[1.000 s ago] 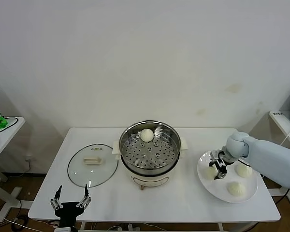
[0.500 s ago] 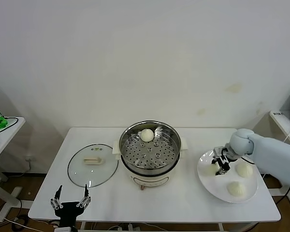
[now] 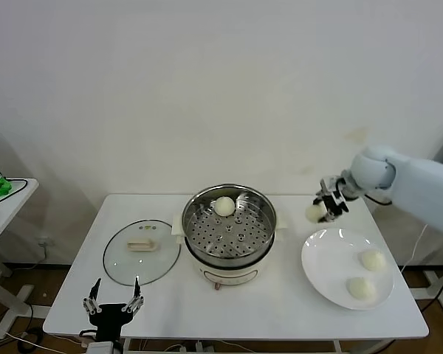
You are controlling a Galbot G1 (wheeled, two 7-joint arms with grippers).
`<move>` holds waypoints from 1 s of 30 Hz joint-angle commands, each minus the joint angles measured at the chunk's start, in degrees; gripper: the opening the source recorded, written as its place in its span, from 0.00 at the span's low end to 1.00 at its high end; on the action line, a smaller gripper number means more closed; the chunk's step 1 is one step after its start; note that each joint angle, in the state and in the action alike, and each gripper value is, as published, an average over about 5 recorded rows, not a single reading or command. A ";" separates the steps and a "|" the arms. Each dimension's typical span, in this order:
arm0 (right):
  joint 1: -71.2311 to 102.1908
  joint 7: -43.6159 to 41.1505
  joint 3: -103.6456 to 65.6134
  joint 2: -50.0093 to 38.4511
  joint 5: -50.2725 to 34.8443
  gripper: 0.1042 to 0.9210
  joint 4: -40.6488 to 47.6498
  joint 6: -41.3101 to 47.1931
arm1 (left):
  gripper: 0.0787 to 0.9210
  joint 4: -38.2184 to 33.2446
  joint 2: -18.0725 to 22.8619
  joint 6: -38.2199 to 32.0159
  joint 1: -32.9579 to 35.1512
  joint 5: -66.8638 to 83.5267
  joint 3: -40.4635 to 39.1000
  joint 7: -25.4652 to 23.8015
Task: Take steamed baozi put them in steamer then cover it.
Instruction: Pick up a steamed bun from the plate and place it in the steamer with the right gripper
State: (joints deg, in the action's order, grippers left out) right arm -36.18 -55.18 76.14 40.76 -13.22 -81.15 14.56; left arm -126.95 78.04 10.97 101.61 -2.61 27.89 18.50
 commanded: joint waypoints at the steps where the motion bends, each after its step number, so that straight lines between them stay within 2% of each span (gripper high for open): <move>1: -15.27 0.93 7.97 6.19 -10.30 0.52 -4.78 2.98 | 0.88 0.09 -0.26 -0.01 -1.13 0.24 -0.18 0.02; 8: -10.11 4.51 6.18 15.22 -16.77 0.53 -3.98 6.81 | 0.88 0.85 0.03 -0.24 -2.05 1.04 0.28 0.49; 18: -0.33 7.27 2.83 31.10 -21.83 0.53 7.32 9.34 | 0.88 -0.03 0.43 -0.23 -2.32 2.56 1.46 1.03; 30: 4.78 8.55 2.50 36.39 -23.85 0.53 13.65 13.16 | 0.88 -1.53 -0.41 -0.23 -1.26 3.54 2.32 1.05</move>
State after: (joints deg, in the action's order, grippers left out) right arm -33.95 -47.32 78.81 72.01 -34.62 -71.44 25.80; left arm -128.15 77.80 10.74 100.34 0.55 29.95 19.53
